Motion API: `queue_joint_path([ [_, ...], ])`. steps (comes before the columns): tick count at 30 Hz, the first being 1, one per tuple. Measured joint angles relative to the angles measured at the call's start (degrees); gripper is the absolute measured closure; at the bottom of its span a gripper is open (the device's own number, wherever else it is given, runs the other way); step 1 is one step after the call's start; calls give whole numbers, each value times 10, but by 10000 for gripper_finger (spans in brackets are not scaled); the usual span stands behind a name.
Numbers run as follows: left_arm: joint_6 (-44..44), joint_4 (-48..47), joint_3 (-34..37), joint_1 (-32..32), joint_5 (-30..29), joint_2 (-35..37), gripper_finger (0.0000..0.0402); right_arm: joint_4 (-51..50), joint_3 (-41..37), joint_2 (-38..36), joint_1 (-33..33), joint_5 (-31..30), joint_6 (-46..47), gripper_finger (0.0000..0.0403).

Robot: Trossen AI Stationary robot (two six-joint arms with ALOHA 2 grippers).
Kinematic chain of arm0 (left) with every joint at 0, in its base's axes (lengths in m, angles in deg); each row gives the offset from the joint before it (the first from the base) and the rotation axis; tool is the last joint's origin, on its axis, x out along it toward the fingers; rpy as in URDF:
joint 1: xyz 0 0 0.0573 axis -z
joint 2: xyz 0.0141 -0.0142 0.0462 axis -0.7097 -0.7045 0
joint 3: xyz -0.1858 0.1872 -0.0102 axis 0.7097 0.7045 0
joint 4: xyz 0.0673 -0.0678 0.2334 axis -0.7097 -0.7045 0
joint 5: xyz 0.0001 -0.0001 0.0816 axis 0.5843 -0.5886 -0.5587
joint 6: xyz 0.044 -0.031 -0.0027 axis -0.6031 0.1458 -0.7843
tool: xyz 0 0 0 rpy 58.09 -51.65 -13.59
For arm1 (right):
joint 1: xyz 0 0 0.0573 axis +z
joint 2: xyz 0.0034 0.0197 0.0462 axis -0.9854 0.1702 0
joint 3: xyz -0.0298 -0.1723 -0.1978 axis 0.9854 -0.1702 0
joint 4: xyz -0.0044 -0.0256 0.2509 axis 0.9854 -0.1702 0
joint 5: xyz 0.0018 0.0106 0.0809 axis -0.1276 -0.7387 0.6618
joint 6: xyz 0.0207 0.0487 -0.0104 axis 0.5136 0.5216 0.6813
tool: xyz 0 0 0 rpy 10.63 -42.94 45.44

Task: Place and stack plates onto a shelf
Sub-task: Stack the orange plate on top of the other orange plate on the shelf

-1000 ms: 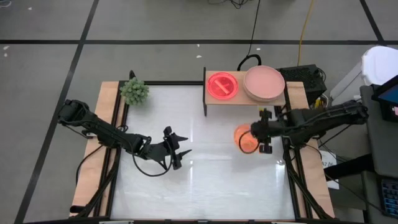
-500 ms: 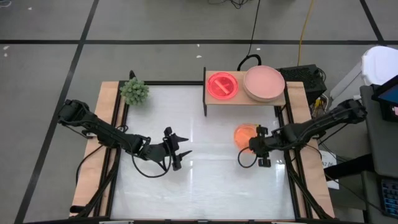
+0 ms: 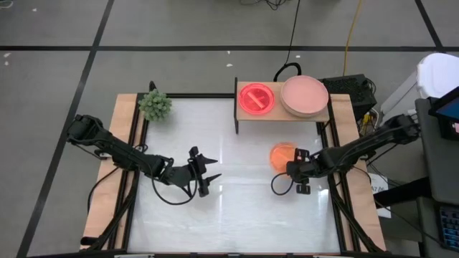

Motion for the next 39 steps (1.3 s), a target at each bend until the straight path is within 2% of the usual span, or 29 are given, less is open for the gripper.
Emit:
queue_joint_path([
  [5,-5,0,0,0,0,0,142,4,0,15,0,-4,-30,302],
  [18,-5,-1,0,0,0,0,142,10,0,53,-1,-37,-51,398],
  [29,-6,-3,0,0,0,0,142,37,7,46,-1,-33,-53,402],
  [39,-7,-3,0,3,5,0,142,24,91,46,-1,-40,-94,403],
])
